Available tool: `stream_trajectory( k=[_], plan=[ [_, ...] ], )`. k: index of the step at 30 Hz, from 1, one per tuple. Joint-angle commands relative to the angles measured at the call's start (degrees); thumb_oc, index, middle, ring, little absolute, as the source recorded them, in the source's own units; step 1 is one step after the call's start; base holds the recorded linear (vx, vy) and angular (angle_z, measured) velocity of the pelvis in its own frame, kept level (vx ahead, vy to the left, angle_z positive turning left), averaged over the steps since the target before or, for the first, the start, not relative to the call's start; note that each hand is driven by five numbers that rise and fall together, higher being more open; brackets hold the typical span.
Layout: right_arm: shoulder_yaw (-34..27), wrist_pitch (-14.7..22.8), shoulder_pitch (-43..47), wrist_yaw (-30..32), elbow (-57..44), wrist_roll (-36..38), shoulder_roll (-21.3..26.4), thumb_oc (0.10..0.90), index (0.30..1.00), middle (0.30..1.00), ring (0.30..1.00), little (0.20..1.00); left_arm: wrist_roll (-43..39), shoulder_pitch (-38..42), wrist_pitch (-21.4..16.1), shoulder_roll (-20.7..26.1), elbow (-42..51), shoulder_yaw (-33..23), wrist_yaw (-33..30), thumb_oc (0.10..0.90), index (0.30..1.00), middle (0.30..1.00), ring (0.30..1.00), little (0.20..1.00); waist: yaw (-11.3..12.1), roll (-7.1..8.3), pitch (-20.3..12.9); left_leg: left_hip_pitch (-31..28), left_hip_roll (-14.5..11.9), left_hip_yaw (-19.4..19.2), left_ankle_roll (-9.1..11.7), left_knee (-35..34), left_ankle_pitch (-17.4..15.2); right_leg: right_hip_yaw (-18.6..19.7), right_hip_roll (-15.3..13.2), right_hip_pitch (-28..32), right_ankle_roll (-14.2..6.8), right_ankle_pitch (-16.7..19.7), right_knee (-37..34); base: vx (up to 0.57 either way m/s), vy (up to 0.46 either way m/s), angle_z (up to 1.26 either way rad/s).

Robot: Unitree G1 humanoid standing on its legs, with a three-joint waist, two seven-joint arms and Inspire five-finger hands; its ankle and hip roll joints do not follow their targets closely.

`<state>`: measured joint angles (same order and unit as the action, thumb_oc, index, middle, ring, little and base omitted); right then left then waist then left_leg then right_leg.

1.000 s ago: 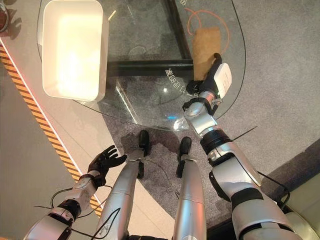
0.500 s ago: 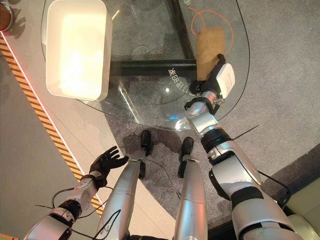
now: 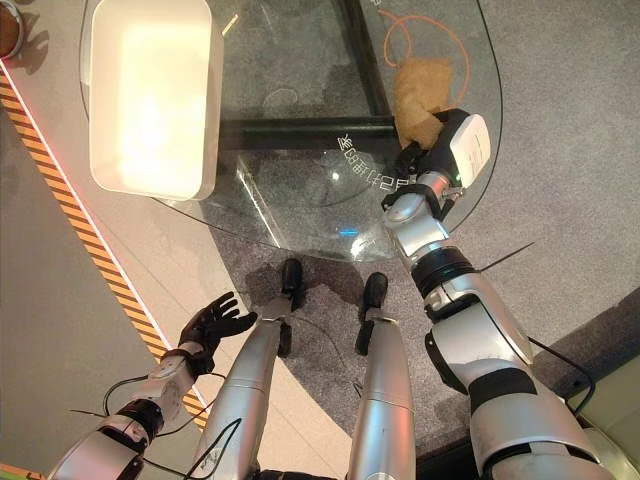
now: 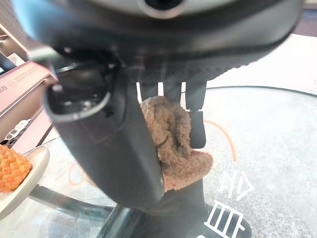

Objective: Wipe the table with a cloth and put it in the basket.

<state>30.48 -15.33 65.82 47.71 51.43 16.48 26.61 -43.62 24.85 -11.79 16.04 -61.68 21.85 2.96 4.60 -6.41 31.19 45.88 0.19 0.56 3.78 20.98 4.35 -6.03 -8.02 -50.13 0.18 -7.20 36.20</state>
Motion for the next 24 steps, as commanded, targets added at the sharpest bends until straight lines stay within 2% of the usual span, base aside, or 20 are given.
stream_trajectory(
  k=[1, 8, 13, 24],
  plan=[
    [3.25, 3.31, 5.14, 1.22, 0.35, -0.15, 0.64, 0.1, 0.3, 0.3, 0.3, 0.2, -1.03, -2.08, -1.2, -1.1, 0.76, 0.54, -1.26, 0.8, 0.9, 0.9, 0.9, 0.9, 0.59, -3.49, -1.4, 0.09, 2.14, -4.45, -3.04, 3.63, -5.29, -3.29, 0.99, -0.17, -0.45, 2.34, -4.25, 0.0, 0.0, 0.0],
    [4.76, 3.93, 4.98, -2.34, -3.11, -2.87, 0.46, 0.1, 0.3, 0.3, 0.3, 0.2, -0.85, -1.87, -0.78, -0.95, 1.56, 0.43, -1.91, 0.8, 0.9, 0.9, 0.9, 0.9, 0.52, -3.35, -1.4, -0.21, 2.33, -4.41, -2.99, 2.98, -5.01, -3.55, 1.06, 0.06, -0.51, 2.59, -4.89, 0.0, 0.0, 0.0],
    [6.35, 8.5, 4.69, -9.35, -6.03, -6.7, -0.01, 0.1, 0.3, 0.3, 0.3, 0.2, -0.42, -2.13, -0.67, -0.88, 2.05, 0.28, -1.93, 0.8, 0.9, 0.9, 0.9, 0.9, 0.7, -3.42, -1.4, -0.33, 2.47, -4.19, -2.9, 2.6, -4.68, -3.7, 0.94, 0.15, -0.6, 2.66, -5.02, 0.0, 0.0, 0.0],
    [11.33, 13.91, 3.35, -20.75, -12.49, -15.17, -1.44, 0.1, 0.3, 0.3, 0.3, 0.2, 0.38, -1.8, -0.62, -1.32, 2.56, 0.13, -2.18, 0.8, 0.9, 0.9, 0.9, 0.9, 0.9, -3.43, -1.4, -0.16, 2.78, -3.94, -2.71, 2.28, -4.07, -4.01, 0.71, -0.05, -0.56, 2.59, -5.04, 0.0, -0.001, 0.0]
  ],
)
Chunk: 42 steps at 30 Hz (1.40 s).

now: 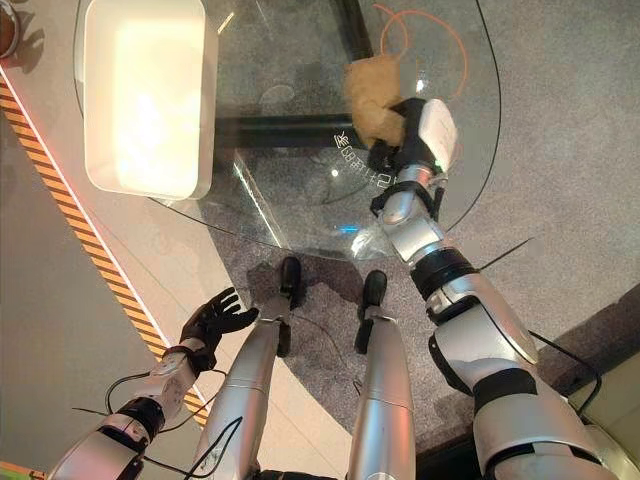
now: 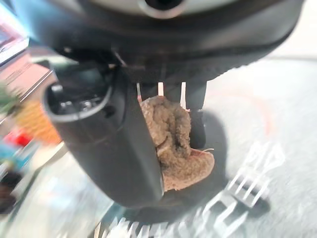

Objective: Wipe the table with a cloth and put it in the basket.

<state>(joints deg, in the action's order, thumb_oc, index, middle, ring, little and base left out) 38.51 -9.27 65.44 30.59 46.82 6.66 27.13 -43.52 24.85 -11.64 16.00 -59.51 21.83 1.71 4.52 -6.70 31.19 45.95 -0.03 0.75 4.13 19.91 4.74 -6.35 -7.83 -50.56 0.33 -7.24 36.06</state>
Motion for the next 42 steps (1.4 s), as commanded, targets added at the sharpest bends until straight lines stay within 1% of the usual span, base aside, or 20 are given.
stream_trajectory(
  k=[1, 5, 8, 10, 12, 16, 26, 32, 35, 37, 42],
  plan=[
    [3.9, 8.17, 3.62, -4.81, -8.11, -5.82, -2.16, 0.1, 0.3, 0.3, 0.3, 0.2, 0.3, -1.62, -0.77, -1.41, 0.4, 0.18, -1.09, 0.8, 0.9, 0.9, 0.9, 0.9, 1.0, -3.16, -1.39, -0.31, 3.04, -4.15, -3.06, 3.21, -4.42, -3.75, 0.48, 0.46, -0.73, 2.65, -5.09, -0.01, -0.01, 0.05],
    [5.75, 9.37, 2.86, -8.71, -9.08, -7.53, -2.92, 0.1, 0.3, 0.3, 0.3, 0.2, 0.22, -1.33, -0.54, -1.37, 0.58, 0.15, -1.18, 0.8, 0.9, 0.9, 0.9, 0.9, 0.97, -3.18, -1.39, -0.29, 3.19, -4.16, -2.97, 3.25, -4.34, -3.85, 0.44, 0.48, -0.72, 2.65, -5.26, 0.0, -0.004, 0.09],
    [7.72, 9.81, 2.5, -12.74, -9.41, -9.71, -3.71, 0.1, 0.3, 0.3, 0.3, 0.2, 0.41, -0.92, -0.47, -1.59, 0.42, 0.16, -1.21, 0.8, 0.9, 0.9, 0.9, 0.9, 0.99, -3.2, -1.39, -0.15, 3.31, -4.15, -2.92, 3.37, -4.27, -3.9, 0.36, 0.33, -0.66, 2.65, -5.25, 0.0, -0.004, 0.06],
    [9.22, 9.73, 1.66, -15.72, -10.34, -11.39, -3.97, 0.1, 0.3, 0.3, 0.3, 0.2, 0.57, -0.74, -0.12, -1.6, 0.64, 0.19, -1.5, 0.8, 0.9, 0.9, 0.9, 0.9, 0.93, -3.06, -1.39, -0.47, 3.47, -4.12, -2.88, 3.19, -4.22, -4.01, 0.33, 0.67, -0.7, 2.68, -5.56, 0.0, -0.011, 0.05],
    [10.7, 9.27, 0.98, -17.35, -10.99, -12.4, -4.42, 0.1, 0.3, 0.3, 0.3, 0.2, 0.64, -0.37, -0.02, -1.63, 0.6, 0.23, -1.52, 0.8, 0.9, 0.9, 0.9, 0.9, 0.92, -3.0, -1.39, -0.36, 3.51, -4.2, -2.88, 3.23, -4.18, -4.1, 0.16, 0.61, -0.74, 2.76, -5.73, 0.0, -0.008, 0.03],
    [12.37, 9.21, -0.15, -18.61, -10.7, -12.17, -4.92, 0.1, 0.3, 0.3, 0.3, 0.2, 0.45, 0.27, 0.05, -1.53, 0.25, 0.43, -1.32, 0.8, 0.9, 0.9, 0.9, 0.9, 0.81, -2.97, -1.39, -0.28, 3.51, -4.28, -2.86, 3.18, -4.12, -4.16, 0.06, 0.52, -0.74, 2.8, -5.93, 0.0, 0.0, 0.0],
    [12.96, 10.35, -0.79, -20.94, -10.26, -12.59, -5.43, 0.1, 0.3, 0.3, 0.3, 0.2, 0.72, 0.72, 0.52, -1.42, 0.18, 0.61, -1.4, 0.8, 0.9, 0.9, 0.9, 0.9, 0.85, -2.89, -1.39, 0.11, 3.41, -4.39, -2.78, 3.26, -3.89, -4.19, 0.01, 0.17, -0.77, 3.1, -6.0, 0.0, 0.0, 0.0],
    [12.83, 9.07, -0.7, -17.67, -10.24, -12.92, -5.28, 0.1, 0.3, 0.3, 0.3, 0.2, 0.22, 1.42, 1.14, -1.1, 0.26, 0.79, -1.5, 0.8, 0.9, 0.9, 0.9, 0.9, 0.77, -2.87, -1.39, 0.05, 3.38, -4.45, -2.85, 3.23, -3.81, -4.17, -0.01, -0.05, -0.87, 3.31, -5.79, 0.0, 0.0, 0.0],
    [11.96, 8.25, -0.03, -13.78, -9.05, -12.58, -4.8, 0.1, 0.3, 0.3, 0.3, 0.2, -0.14, 1.6, 1.26, -1.08, 0.01, 1.03, -1.47, 0.8, 0.9, 0.9, 0.9, 0.9, 0.79, -3.05, -1.39, 0.07, 3.34, -4.48, -2.88, 3.27, -3.75, -4.13, -0.15, -0.16, -0.91, 3.43, -5.64, 0.0, 0.0, 0.0],
    [10.99, 7.23, 0.7, -9.89, -7.99, -11.5, -4.27, 0.1, 0.3, 0.3, 0.3, 0.2, -0.62, 1.62, 1.22, -0.99, -0.12, 1.28, -1.41, 0.8, 0.9, 0.9, 0.9, 0.9, 0.82, -3.23, -1.39, 0.12, 3.24, -4.5, -2.88, 3.29, -3.67, -4.05, -0.24, -0.3, -0.92, 3.52, -5.44, 0.0, 0.0, 0.0],
    [5.95, 6.96, 3.09, 1.45, -1.76, -6.44, -2.5, 0.1, 0.3, 0.3, 0.3, 0.2, -0.96, 1.05, 0.66, -1.06, -0.7, 1.51, -1.09, 0.8, 0.9, 0.9, 0.9, 0.9, 1.1, -3.78, -1.39, -0.3, 2.99, -4.45, -2.98, 3.01, -3.77, -3.86, -0.36, -0.14, -1.03, 3.76, -5.22, 0.0, 0.0, 0.0]
  ],
)
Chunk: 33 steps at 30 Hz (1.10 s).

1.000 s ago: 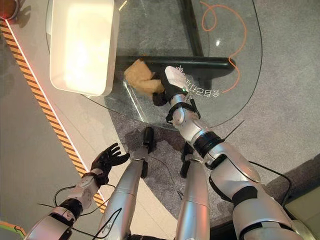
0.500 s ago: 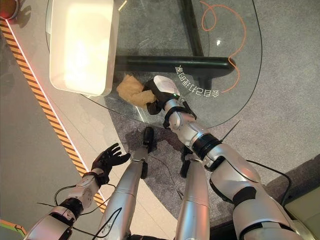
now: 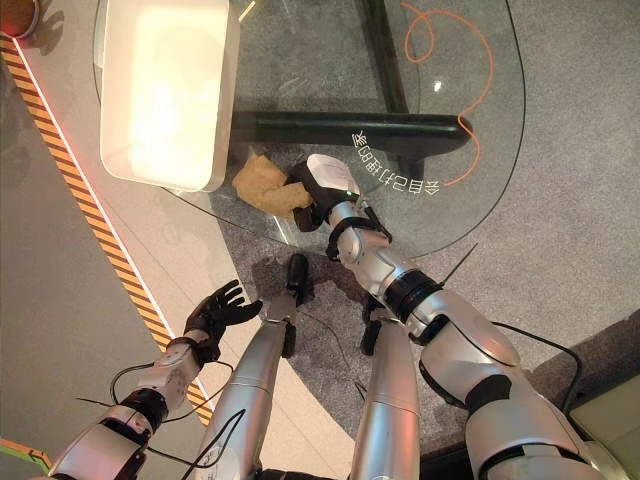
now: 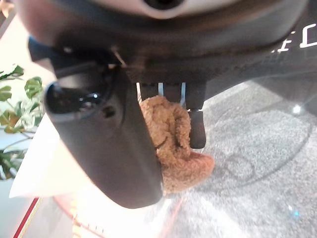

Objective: Wipe the table with a cloth and put it in the basket.

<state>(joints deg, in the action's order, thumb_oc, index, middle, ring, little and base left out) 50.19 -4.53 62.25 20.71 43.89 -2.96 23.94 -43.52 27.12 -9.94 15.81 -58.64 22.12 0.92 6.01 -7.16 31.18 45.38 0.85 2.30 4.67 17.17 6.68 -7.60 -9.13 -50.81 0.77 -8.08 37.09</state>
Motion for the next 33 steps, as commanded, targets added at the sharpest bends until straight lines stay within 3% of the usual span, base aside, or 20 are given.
stream_trajectory(
  k=[1, 4, 5, 6, 13, 15, 16, 19, 20, 22, 26, 28, 29, 30, 31, 33],
  plan=[
    [-7.13, 3.02, 6.75, 13.3, 2.64, 4.64, 1.33, 0.1, 0.3, 0.3, 0.3, 0.2, -1.04, -1.55, -1.22, -0.86, -1.62, 1.24, -0.17, 0.8, 0.9, 0.9, 0.9, 0.9, -0.32, -3.43, -1.39, 0.24, 2.08, -5.97, -3.56, 5.82, -5.79, -2.56, 0.91, 0.15, -1.5, 4.65, -6.23, 0.0, 0.0, 0.0],
    [-11.17, 3.26, 8.07, 18.87, 5.58, 7.3, 2.95, 0.1, 0.3, 0.3, 0.3, 0.2, -1.13, -2.34, -1.54, -0.94, -1.43, 1.19, -0.04, 0.8, 0.9, 0.9, 0.9, 0.9, -0.2, -3.65, -1.39, 0.41, 1.85, -5.97, -3.64, 6.13, -6.1, -2.49, 0.83, -0.14, -1.63, 4.57, -5.56, 0.03, 0.002, 0.01],
    [-13.04, 3.09, 7.75, 21.62, 6.3, 8.27, 4.12, 0.1, 0.3, 0.3, 0.3, 0.2, -1.37, -3.37, -1.67, -0.96, -1.04, 1.57, -0.4, 0.8, 0.9, 0.9, 0.9, 0.9, -0.26, -3.6, -1.39, -0.73, 1.81, -5.84, -3.42, 6.79, -8.09, -2.0, 0.79, 0.69, -2.23, 2.67, -4.41, 0.0, 0.0, 0.0],
    [-13.78, 2.74, 8.68, 22.72, 6.57, 8.21, 4.92, 0.1, 0.3, 0.3, 0.3, 0.2, -1.52, -2.92, -1.7, -0.74, -0.97, 1.21, -0.22, 0.8, 0.9, 0.9, 0.9, 0.9, -0.25, -3.63, -1.39, 0.67, 1.68, -6.01, -3.76, 6.26, -6.31, -2.53, 0.81, -0.42, -1.7, 4.55, -5.32, 0.0, 0.0, 0.0],
    [-18.64, 2.27, 9.29, 32.33, 10.22, 10.95, 10.26, 0.1, 0.3, 0.3, 0.3, 0.2, -2.75, -3.57, -1.92, 0.4, -0.65, 0.88, 0.58, 0.8, 0.9, 0.9, 0.9, 0.9, -0.92, -3.33, -1.39, 1.67, 1.36, -6.02, -4.21, 6.96, -7.13, -2.26, 0.96, -1.54, -1.82, 4.63, -4.95, -0.01, 0.002, 0.0],
    [-19.76, 3.0, 9.11, 33.64, 11.3, 11.57, 11.89, 0.1, 0.3, 0.3, 0.3, 0.2, -3.11, -3.94, -1.9, 0.84, -0.18, 0.77, 0.63, 0.8, 0.9, 0.9, 0.9, 0.9, -1.03, -3.27, -1.39, 1.78, 1.31, -5.95, -4.32, 7.04, -7.37, -2.26, 0.99, -1.62, -1.85, 4.51, -4.89, 0.04, -0.003, -0.04],
    [-19.87, 3.16, 8.55, 33.77, 11.56, 11.75, 11.99, 0.1, 0.3, 0.3, 0.3, 0.2, -3.16, -4.47, -1.9, 0.81, -0.24, 0.97, 0.68, 0.8, 0.9, 0.9, 0.9, 0.9, -1.05, -3.24, -1.39, 0.51, 1.37, -5.68, -4.02, 7.6, -9.22, -1.7, 1.07, -0.6, -2.41, 2.61, -3.94, 0.08, -0.004, -0.04],
    [-22.03, 5.23, 7.96, 35.07, 13.87, 13.03, 14.02, 0.1, 0.3, 0.3, 0.3, 0.2, -3.74, -4.69, -2.3, 1.44, -0.59, 0.68, 1.3, 0.8, 0.9, 0.9, 0.9, 0.9, -1.38, -3.12, -1.39, 0.84, 1.35, -5.63, -4.1, 7.86, -9.53, -1.55, 1.2, -0.82, -2.44, 2.53, -4.04, 0.01, 0.003, -0.04],
    [-22.3, 5.44, 8.32, 35.27, 14.01, 12.92, 14.3, 0.1, 0.3, 0.3, 0.3, 0.2, -3.85, -4.27, -2.34, 1.64, -0.55, 0.42, 1.39, 0.8, 0.9, 0.9, 0.9, 0.9, -1.39, -3.1, -1.39, 2.18, 1.27, -5.92, -4.42, 7.39, -7.75, -2.09, 1.12, -1.89, -1.89, 4.37, -4.92, -0.07, 0.011, -0.03],
    [-23.16, 6.0, 7.89, 35.98, 14.47, 13.74, 15.49, 0.1, 0.3, 0.3, 0.3, 0.2, -3.95, -4.62, -2.36, 2.13, -0.4, 0.11, 1.62, 0.8, 0.9, 0.9, 0.9, 0.9, -1.49, -3.01, -1.39, 2.32, 1.26, -5.81, -4.51, 7.43, -7.85, -2.04, 1.15, -2.01, -1.94, 4.35, -4.87, -0.03, 0.004, -0.01],
    [-25.19, 8.38, 7.07, 36.98, 16.14, 15.15, 17.59, 0.1, 0.3, 0.3, 0.3, 0.2, -4.18, -4.99, -2.36, 3.13, -0.45, -0.49, 2.27, 0.8, 0.9, 0.9, 0.9, 0.9, -1.75, -2.66, -1.39, 2.42, 1.37, -5.54, -4.66, 7.62, -8.16, -1.85, 1.58, -1.85, -1.96, 4.13, -4.99, 0.02, -0.003, 0.0],
    [-25.73, 9.12, 6.49, 36.91, 16.72, 15.24, 18.05, 0.1, 0.3, 0.3, 0.3, 0.2, -4.15, -5.45, -2.27, 3.33, -0.49, -0.57, 2.53, 0.8, 0.9, 0.9, 0.9, 0.9, -1.82, -2.5, -1.39, 1.24, 1.44, -5.16, -4.42, 8.19, -10.01, -1.29, 1.83, -0.74, -2.49, 2.25, -4.24, 0.04, -0.009, 0.01],
    [-26.03, 9.23, 6.82, 37.05, 16.42, 15.15, 18.63, 0.1, 0.3, 0.3, 0.3, 0.2, -4.13, -4.99, -2.14, 3.65, -0.1, -0.79, 2.36, 0.8, 0.9, 0.9, 0.9, 0.9, -1.9, -2.31, -1.39, 2.64, 1.42, -5.42, -4.78, 7.71, -8.24, -1.85, 1.85, -1.8, -1.97, 4.12, -5.2, 0.0, 0.0, 0.0],
    [-25.96, 9.15, 6.38, 37.11, 16.28, 15.17, 18.62, 0.1, 0.3, 0.3, 0.3, 0.2, -4.18, -5.39, -2.13, 3.62, -0.16, -0.63, 2.37, 0.8, 0.9, 0.9, 0.9, 0.9, -1.93, -2.27, -1.39, 1.42, 1.48, -5.1, -4.49, 8.19, -10.0, -1.28, 2.0, -0.81, -2.5, 2.34, -4.4, -0.08, -0.018, 0.01],
    [-26.12, 9.02, 6.56, 37.24, 15.3, 15.31, 18.93, 0.1, 0.3, 0.3, 0.3, 0.2, -4.24, -4.96, -2.05, 3.97, 0.11, -0.97, 2.35, 0.8, 0.9, 0.9, 0.9, 0.9, -2.05, -2.08, -1.39, 2.8, 1.43, -5.27, -4.78, 7.59, -8.12, -1.79, 2.03, -1.88, -2.02, 4.32, -5.44, 0.0, 0.0, 0.0],
    [-25.96, 8.78, 6.49, 37.3, 14.03, 15.52, 19.1, 0.1, 0.3, 0.3, 0.3, 0.2, -4.05, -4.96, -1.76, 4.38, 0.45, -1.26, 2.35, 0.8, 0.9, 0.9, 0.9, 0.9, -2.14, -1.83, -1.39, 3.08, 1.42, -5.06, -4.79, 7.69, -8.2, -1.66, 2.23, -2.01, -2.03, 4.3, -5.49, -0.04, -0.014, 0.0]
  ],
)
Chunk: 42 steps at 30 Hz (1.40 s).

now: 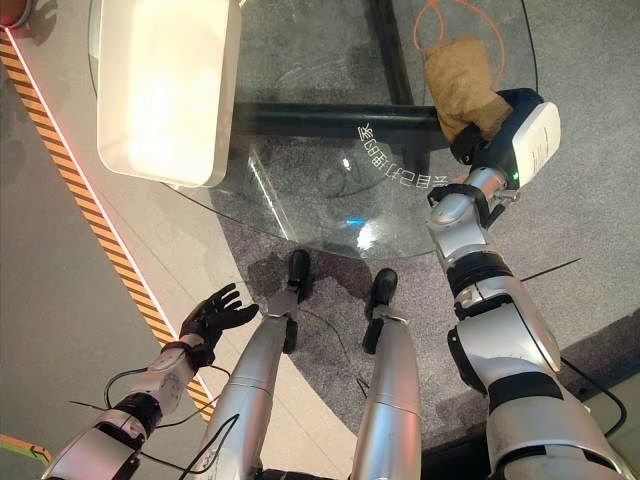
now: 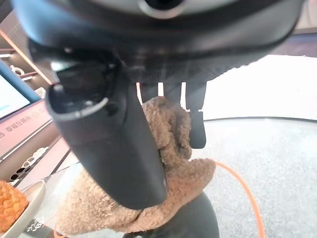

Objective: Wipe the table with a cloth and put it in the basket.

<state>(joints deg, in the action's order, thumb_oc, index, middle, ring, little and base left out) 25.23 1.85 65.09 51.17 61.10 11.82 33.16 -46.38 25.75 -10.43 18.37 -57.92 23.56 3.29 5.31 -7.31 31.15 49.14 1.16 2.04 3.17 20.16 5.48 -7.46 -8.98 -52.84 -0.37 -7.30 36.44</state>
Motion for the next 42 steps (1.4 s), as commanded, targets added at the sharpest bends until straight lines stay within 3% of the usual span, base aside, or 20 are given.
stream_trajectory(
  k=[1, 7, 12, 21, 32, 42],
  plan=[
    [-0.92, 2.38, 3.61, 6.71, -3.7, 0.67, 9.84, 0.1, 0.3, 0.3, 0.3, 0.2, -1.22, -3.54, -1.31, 1.87, -0.3, -2.69, -0.03, 0.8, 0.9, 0.9, 0.9, 0.9, -1.47, -1.6, -1.36, -0.66, 1.09, -4.76, -3.32, 4.62, -6.96, -1.77, 2.15, 0.02, -0.88, 3.54, -4.92, 0.0, 0.0, 0.0],
    [0.67, 3.11, 4.34, 5.31, -6.02, 1.05, 9.27, 0.1, 0.3, 0.3, 0.3, 0.2, -1.19, -3.1, -1.25, 2.16, -0.71, -2.94, -0.01, 0.8, 0.9, 0.9, 0.9, 0.9, -1.52, -1.33, -1.36, -0.66, 1.19, -4.44, -3.33, 4.45, -6.94, -1.54, 2.57, 0.21, -0.76, 3.39, -5.22, 0.0, 0.0, 0.0],
    [2.35, 5.96, 4.04, -0.94, -10.65, 0.49, 7.31, 0.1, 0.3, 0.3, 0.3, 0.2, -0.65, -3.1, -1.25, 2.29, -0.85, -3.65, 0.16, 0.8, 0.9, 0.9, 0.9, 0.9, -1.48, -1.16, -1.36, -0.78, 1.36, -4.2, -3.16, 4.26, -6.81, -1.4, 2.9, 0.53, -0.74, 3.08, -5.37, 0.0, 0.0, 0.0],
    [8.85, 4.3, 2.88, -13.36, -16.67, -3.02, 1.28, 0.1, 0.3, 0.3, 0.3, 0.2, 0.92, -1.49, -1.16, 1.03, -1.96, -4.04, 0.54, 0.8, 0.9, 0.9, 0.9, 0.9, -1.07, -1.33, -1.36, -1.61, 1.8, -4.37, -2.87, 3.79, -6.36, -1.85, 2.87, 1.39, -0.4, 2.48, -5.62, 0.0, 0.0, 0.0],
    [14.7, 2.68, -0.72, -23.37, -18.06, -7.12, -6.57, 0.1, 0.3, 0.3, 0.3, 0.2, 1.39, -1.07, -3.0, -2.08, -3.34, -2.96, -0.19, 0.8, 0.9, 0.9, 0.9, 0.9, -0.95, -2.44, -1.36, -2.84, 2.39, -5.13, -2.53, 2.96, -5.72, -2.02, 2.79, 2.36, 0.13, 2.11, -6.34, 0.0, 0.0, 0.0],
    [18.29, 0.93, -3.31, -28.11, -20.21, -7.31, -9.97, 0.1, 0.3, 0.3, 0.3, 0.2, 1.65, -0.45, -2.65, -3.59, -2.74, -2.24, -1.51, 0.8, 0.9, 0.9, 0.9, 0.9, -1.19, -2.63, -1.36, -3.07, 2.54, -5.6, -2.23, 2.62, -5.13, -1.91, 2.77, 2.39, 0.29, 2.27, -6.64, 0.0, 0.0, 0.0]
  ],
)
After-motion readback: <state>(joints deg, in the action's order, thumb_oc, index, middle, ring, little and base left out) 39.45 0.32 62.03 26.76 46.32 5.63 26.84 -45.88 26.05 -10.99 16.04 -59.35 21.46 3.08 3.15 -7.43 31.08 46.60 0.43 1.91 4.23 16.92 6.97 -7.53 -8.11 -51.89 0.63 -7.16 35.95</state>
